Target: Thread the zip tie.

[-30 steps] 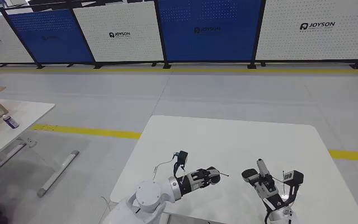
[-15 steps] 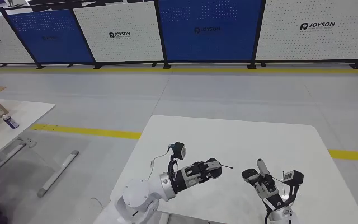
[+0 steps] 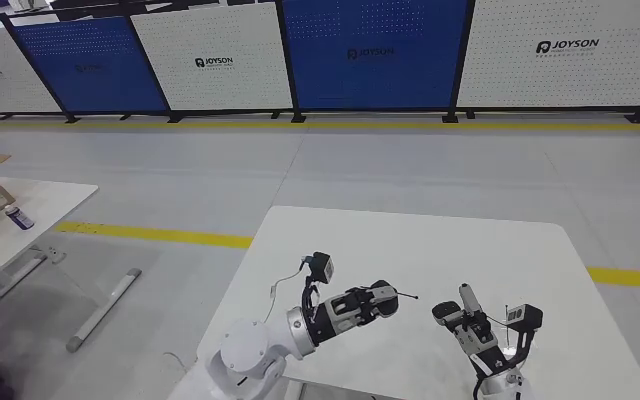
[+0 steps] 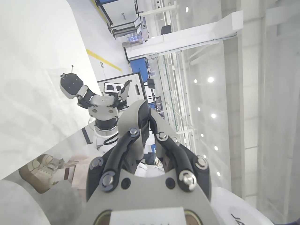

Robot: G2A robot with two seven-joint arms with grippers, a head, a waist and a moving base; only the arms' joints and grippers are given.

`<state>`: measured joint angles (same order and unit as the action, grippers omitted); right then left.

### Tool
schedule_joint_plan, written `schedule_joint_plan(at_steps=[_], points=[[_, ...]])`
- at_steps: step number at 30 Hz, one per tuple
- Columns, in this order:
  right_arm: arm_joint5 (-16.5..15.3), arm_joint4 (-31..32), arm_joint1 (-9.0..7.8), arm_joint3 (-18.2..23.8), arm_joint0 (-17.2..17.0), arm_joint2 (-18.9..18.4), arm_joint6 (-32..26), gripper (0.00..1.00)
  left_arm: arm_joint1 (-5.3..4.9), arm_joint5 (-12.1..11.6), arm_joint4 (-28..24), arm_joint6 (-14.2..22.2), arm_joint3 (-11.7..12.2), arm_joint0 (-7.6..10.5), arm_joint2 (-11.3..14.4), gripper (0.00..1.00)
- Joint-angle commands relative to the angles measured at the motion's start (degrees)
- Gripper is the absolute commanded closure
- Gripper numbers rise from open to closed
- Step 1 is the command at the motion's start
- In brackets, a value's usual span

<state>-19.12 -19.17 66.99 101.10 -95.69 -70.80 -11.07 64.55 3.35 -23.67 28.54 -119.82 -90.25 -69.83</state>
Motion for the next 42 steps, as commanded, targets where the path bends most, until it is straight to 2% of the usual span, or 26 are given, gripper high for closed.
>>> schedule_joint_plan(at_steps=[1, 6, 9, 13, 17, 21, 25, 29, 34, 37, 39, 42], points=[[0.0, 0.0, 0.0, 0.0, 0.0, 0.0, 0.0, 0.0, 0.0, -1.3, -0.8, 0.1, -1.1, -0.06, -0.2, 1.0], [0.0, 0.0, 0.0, 0.0, 0.0, 0.0, 0.0, 0.0, -0.1, -6.4, -3.3, 0.3, -6.2, -1.27, -2.1, 1.0], [0.0, 0.0, 0.0, 0.0, 0.0, 0.0, 0.0, 0.0, -0.13, -8.8, -5.8, 0.7, -8.0, -2.11, -3.2, 1.0], [0.0, 0.0, 0.0, 0.0, 0.0, 0.0, 0.0, 0.0, -0.22, -9.0, -7.5, 1.3, -8.5, -2.24, -4.4, 1.0], [0.0, 0.0, 0.0, 0.0, 0.0, 0.0, 0.0, 0.0, -0.29, -8.5, -7.7, 1.7, -8.6, -2.23, -4.5, 1.0], [0.0, 0.0, 0.0, 0.0, 0.0, 0.0, 0.0, 0.0, -0.5, -5.9, -5.3, 2.7, -8.3, -2.08, -4.1, 1.0], [0.0, 0.0, 0.0, 0.0, 0.0, 0.0, 0.0, 0.0, -0.63, -3.4, -3.3, 3.3, -6.5, -1.6, -3.1, 1.0], [0.0, 0.0, 0.0, 0.0, 0.0, 0.0, 0.0, 0.0, -0.63, -2.1, -2.2, 3.8, -3.2, -1.04, -1.2, 1.0], [0.0, 0.0, 0.0, 0.0, 0.0, 0.0, 0.0, 0.0, -0.42, -0.3, -3.7, 1.9, 1.1, -0.33, 0.4, 1.0], [0.0, 0.0, 0.0, 0.0, 0.0, 0.0, 0.0, 0.0, -0.25, 1.0, -2.4, -0.1, 2.8, 0.71, 1.9, 1.0], [0.0, 0.0, 0.0, 0.0, 0.0, 0.0, 0.0, 0.0, -0.18, 1.6, -0.2, -1.7, 3.5, 1.29, 2.9, 1.0], [0.0, 0.0, 0.0, 0.0, 0.0, 0.0, 0.0, 0.0, -0.01, 1.6, -1.6, -1.7, 3.1, 1.85, 3.7, 1.0]])
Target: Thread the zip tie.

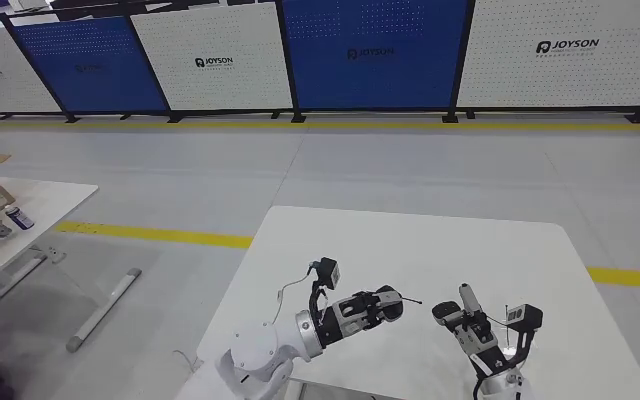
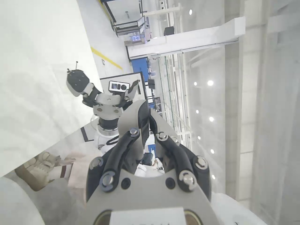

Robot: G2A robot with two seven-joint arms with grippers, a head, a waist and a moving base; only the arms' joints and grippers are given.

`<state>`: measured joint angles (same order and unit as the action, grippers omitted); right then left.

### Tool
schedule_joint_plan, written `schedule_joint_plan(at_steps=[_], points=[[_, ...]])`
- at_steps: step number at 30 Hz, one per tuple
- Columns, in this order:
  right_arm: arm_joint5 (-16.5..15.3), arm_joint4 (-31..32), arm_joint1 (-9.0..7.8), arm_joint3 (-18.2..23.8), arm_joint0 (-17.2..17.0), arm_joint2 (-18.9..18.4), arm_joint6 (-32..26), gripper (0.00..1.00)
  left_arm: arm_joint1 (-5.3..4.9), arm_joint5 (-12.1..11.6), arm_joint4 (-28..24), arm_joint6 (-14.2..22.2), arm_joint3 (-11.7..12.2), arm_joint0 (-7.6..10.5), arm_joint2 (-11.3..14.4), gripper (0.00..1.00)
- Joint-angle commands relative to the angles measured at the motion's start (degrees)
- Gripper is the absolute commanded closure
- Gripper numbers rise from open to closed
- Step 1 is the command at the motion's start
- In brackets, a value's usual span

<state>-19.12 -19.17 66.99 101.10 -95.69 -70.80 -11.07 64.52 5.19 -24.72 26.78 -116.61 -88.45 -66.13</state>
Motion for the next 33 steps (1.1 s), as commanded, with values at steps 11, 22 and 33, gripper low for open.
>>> schedule_joint_plan(at_steps=[11, 22, 33], points=[[0.0, 0.0, 0.0, 0.0, 0.0, 0.0, 0.0, 0.0, 0.02, -0.2, -0.5, 0.1, -0.1, 0.05, 0.0, 1.0], [0.0, 0.0, 0.0, 0.0, 0.0, 0.0, 0.0, 0.0, -0.32, -14.1, -2.9, 2.1, -7.4, -4.23, -2.9, 1.0], [0.0, 0.0, 0.0, 0.0, 0.0, 0.0, 0.0, 0.0, -0.64, -20.6, -9.1, 7.1, -7.8, -7.16, -5.2, 1.0]])
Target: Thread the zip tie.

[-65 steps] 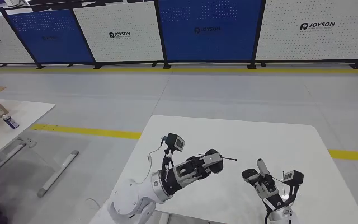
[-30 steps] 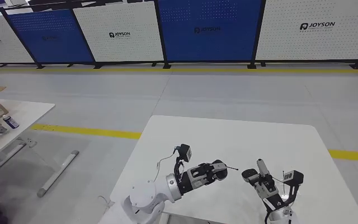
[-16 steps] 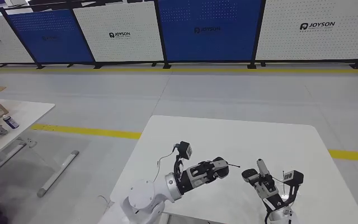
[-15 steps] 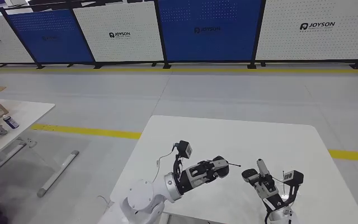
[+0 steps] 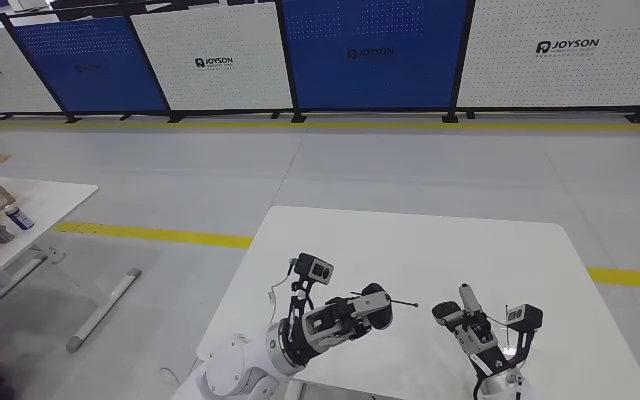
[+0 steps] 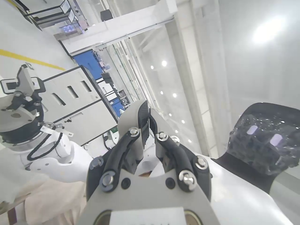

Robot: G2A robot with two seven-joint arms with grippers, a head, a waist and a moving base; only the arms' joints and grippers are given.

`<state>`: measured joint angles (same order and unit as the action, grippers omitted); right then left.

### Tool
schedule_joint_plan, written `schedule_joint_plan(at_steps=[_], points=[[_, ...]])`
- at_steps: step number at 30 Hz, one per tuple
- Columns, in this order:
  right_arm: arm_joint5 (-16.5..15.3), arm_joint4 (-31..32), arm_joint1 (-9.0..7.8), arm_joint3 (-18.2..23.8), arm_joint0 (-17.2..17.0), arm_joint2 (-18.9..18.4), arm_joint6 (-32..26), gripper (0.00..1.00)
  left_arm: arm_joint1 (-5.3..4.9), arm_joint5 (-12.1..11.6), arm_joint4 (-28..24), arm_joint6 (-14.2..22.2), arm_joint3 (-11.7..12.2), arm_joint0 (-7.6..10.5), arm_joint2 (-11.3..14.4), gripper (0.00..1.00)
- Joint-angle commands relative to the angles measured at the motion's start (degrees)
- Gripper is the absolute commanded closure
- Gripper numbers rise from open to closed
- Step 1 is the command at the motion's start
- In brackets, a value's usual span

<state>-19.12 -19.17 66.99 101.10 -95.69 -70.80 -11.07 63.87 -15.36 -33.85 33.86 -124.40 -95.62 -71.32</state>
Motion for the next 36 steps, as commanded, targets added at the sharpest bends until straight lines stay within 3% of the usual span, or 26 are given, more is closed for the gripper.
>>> schedule_joint_plan(at_steps=[1, 6, 12, 15, 18, 25, 32, 36], points=[[0.0, 0.0, 0.0, 0.0, 0.0, 0.0, 0.0, 0.0, 0.0, 0.0, 0.0, 0.0, 0.0, 0.0, 0.0, 1.0], [0.0, 0.0, 0.0, 0.0, 0.0, 0.0, 0.0, 0.0, 0.06, 0.0, 0.0, -0.8, -0.1, 0.19, 0.1, 1.0], [0.0, 0.0, 0.0, 0.0, 0.0, 0.0, 0.0, 0.0, 0.16, -3.9, -1.6, -0.3, -1.1, 0.0, 0.0, 1.0], [0.0, 0.0, 0.0, 0.0, 0.0, 0.0, 0.0, 0.0, 0.13, -3.5, 0.2, -1.5, -1.0, -0.25, -0.3, 1.0], [0.0, 0.0, 0.0, 0.0, 0.0, 0.0, 0.0, 0.0, 0.15, -1.7, 2.6, -2.2, -0.7, 0.19, 0.6, 1.0], [0.0, 0.0, 0.0, 0.0, 0.0, 0.0, 0.0, 0.0, -0.13, 8.1, 9.8, -1.2, -0.2, 2.36, 3.1, 1.0], [0.0, 0.0, 0.0, 0.0, 0.0, 0.0, 0.0, 0.0, -0.01, 8.8, 7.4, -2.1, 0.6, 3.68, 3.7, 1.0], [0.0, 0.0, 0.0, 0.0, 0.0, 0.0, 0.0, 0.0, -0.14, 5.6, 2.2, 2.0, 0.3, 3.33, 2.9, 1.0]])
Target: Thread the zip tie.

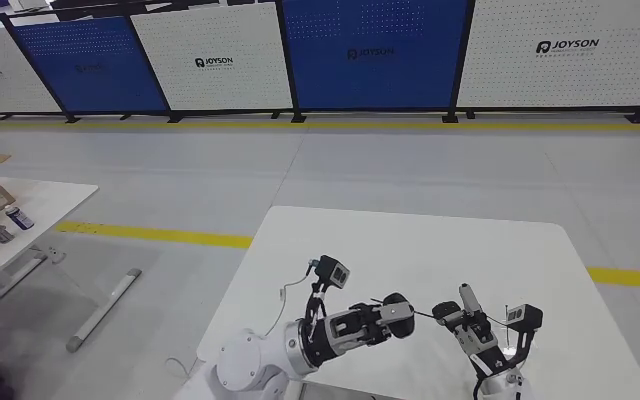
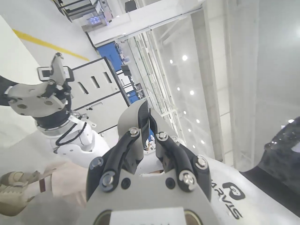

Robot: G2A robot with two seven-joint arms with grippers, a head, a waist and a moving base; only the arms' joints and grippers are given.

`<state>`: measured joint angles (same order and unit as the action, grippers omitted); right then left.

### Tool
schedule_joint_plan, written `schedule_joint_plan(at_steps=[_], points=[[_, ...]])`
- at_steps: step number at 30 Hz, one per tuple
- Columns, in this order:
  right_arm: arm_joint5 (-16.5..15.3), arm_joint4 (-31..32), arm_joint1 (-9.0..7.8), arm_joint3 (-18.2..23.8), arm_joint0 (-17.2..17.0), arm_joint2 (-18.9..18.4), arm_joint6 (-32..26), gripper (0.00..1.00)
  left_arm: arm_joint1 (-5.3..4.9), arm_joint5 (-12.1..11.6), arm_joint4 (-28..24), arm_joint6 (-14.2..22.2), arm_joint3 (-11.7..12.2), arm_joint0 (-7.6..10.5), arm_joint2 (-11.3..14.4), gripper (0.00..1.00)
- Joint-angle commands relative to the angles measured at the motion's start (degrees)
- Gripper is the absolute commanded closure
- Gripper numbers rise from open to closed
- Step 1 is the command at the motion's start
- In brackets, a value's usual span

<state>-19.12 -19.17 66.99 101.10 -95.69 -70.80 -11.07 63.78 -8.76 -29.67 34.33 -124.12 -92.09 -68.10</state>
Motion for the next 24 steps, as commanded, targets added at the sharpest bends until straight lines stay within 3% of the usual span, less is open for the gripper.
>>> schedule_joint_plan(at_steps=[1, 4, 7, 8, 11, 17, 21, 24], points=[[0.0, 0.0, 0.0, 0.0, 0.0, 0.0, 0.0, 0.0, -0.1, -1.8, -3.2, 2.3, 0.1, -0.32, -0.8, 1.0], [0.0, 0.0, 0.0, 0.0, 0.0, 0.0, 0.0, 0.0, -0.28, -3.2, -4.2, 3.4, 0.4, -0.94, -2.1, 1.0], [0.0, 0.0, 0.0, 0.0, 0.0, 0.0, 0.0, 0.0, -0.48, -1.1, -1.3, 2.4, 0.3, -1.22, -2.6, 1.0], [0.0, 0.0, 0.0, 0.0, 0.0, 0.0, 0.0, 0.0, -0.56, 0.9, 0.1, 2.1, 0.2, -1.12, -2.3, 1.0], [0.0, 0.0, 0.0, 0.0, 0.0, 0.0, 0.0, 0.0, -0.62, 4.0, 3.4, 1.0, 0.4, -0.38, -1.2, 1.0], [0.0, 0.0, 0.0, 0.0, 0.0, 0.0, 0.0, 0.0, -0.48, 7.8, 9.4, -2.9, 3.5, 0.87, 1.9, 1.0], [0.0, 0.0, 0.0, 0.0, 0.0, 0.0, 0.0, 0.0, -0.22, 9.3, 13.2, -5.5, 5.5, 2.09, 4.7, 1.0], [0.0, 0.0, 0.0, 0.0, 0.0, 0.0, 0.0, 0.0, -0.07, 9.3, 11.4, -5.0, 5.9, 2.55, 5.6, 1.0]])
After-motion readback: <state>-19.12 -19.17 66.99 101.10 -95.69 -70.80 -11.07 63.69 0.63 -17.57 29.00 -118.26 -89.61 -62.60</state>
